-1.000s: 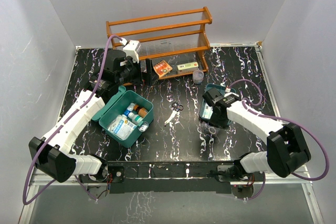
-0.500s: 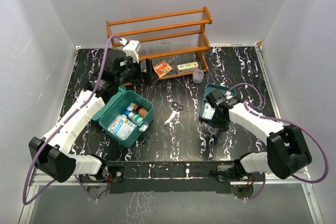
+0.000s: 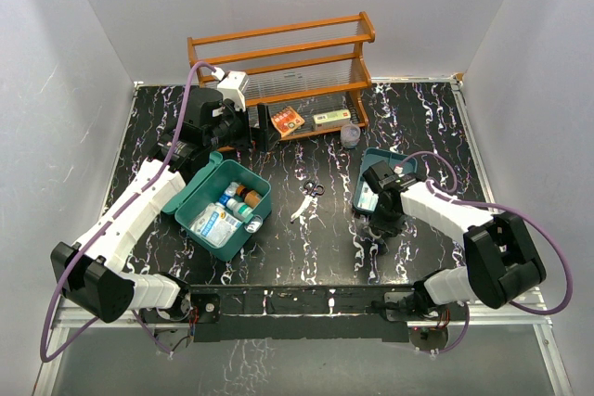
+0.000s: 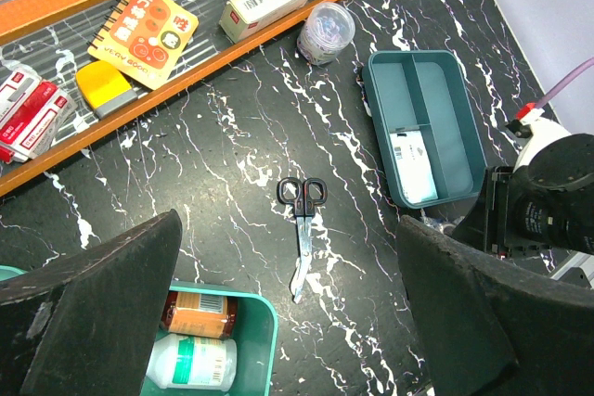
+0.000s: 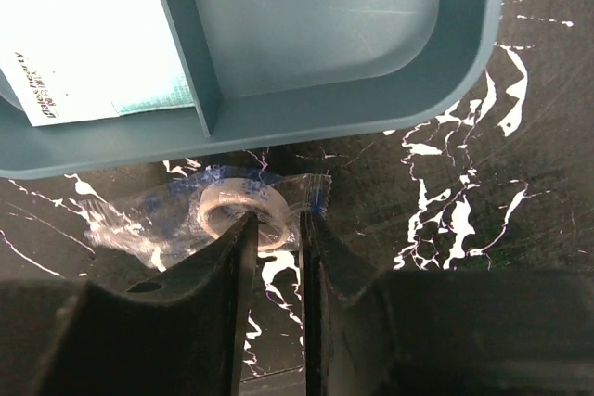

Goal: Organize the medicine kit

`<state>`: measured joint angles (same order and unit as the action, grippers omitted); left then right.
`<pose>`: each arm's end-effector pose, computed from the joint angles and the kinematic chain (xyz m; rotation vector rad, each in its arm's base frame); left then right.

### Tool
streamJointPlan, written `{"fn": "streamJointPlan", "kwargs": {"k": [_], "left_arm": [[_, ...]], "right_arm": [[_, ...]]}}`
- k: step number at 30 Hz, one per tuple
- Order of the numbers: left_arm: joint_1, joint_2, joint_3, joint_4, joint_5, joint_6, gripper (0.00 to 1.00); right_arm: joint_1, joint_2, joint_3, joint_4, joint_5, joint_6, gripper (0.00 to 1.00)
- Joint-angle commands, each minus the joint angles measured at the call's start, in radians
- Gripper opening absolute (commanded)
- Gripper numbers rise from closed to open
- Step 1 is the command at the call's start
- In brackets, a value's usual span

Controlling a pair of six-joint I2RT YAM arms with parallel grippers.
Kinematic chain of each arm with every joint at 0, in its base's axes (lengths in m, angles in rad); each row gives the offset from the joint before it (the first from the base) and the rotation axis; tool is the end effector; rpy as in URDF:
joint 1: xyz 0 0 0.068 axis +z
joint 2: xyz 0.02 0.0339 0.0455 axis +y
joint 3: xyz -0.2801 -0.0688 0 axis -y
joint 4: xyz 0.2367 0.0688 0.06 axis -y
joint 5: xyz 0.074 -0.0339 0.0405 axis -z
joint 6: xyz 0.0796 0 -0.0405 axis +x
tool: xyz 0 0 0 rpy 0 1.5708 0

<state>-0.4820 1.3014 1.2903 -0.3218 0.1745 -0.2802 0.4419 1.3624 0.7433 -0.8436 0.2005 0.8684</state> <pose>0.2832 -0.1637 0.3911 0.3179 1.9315 -0.6762 0.1930 0.0738 0.1479 0.6359 2.8612 -0.1372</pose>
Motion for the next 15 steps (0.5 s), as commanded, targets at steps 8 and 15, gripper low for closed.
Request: {"fn": "streamJointPlan", "kwargs": {"k": [8,15], "left_arm": [[-0.005,-0.01,0.006,-0.001,-0.006,0.004,0.98],[-0.005,-0.006,0.007,-0.001,-0.006,0.006,0.98]], "right_arm": [[-0.012,0.024,0.003,0.072,-0.011,-0.048,0.06],[-0.013,-0.059,0.078,0.058,-0.003,-0.101,0.03]]}}
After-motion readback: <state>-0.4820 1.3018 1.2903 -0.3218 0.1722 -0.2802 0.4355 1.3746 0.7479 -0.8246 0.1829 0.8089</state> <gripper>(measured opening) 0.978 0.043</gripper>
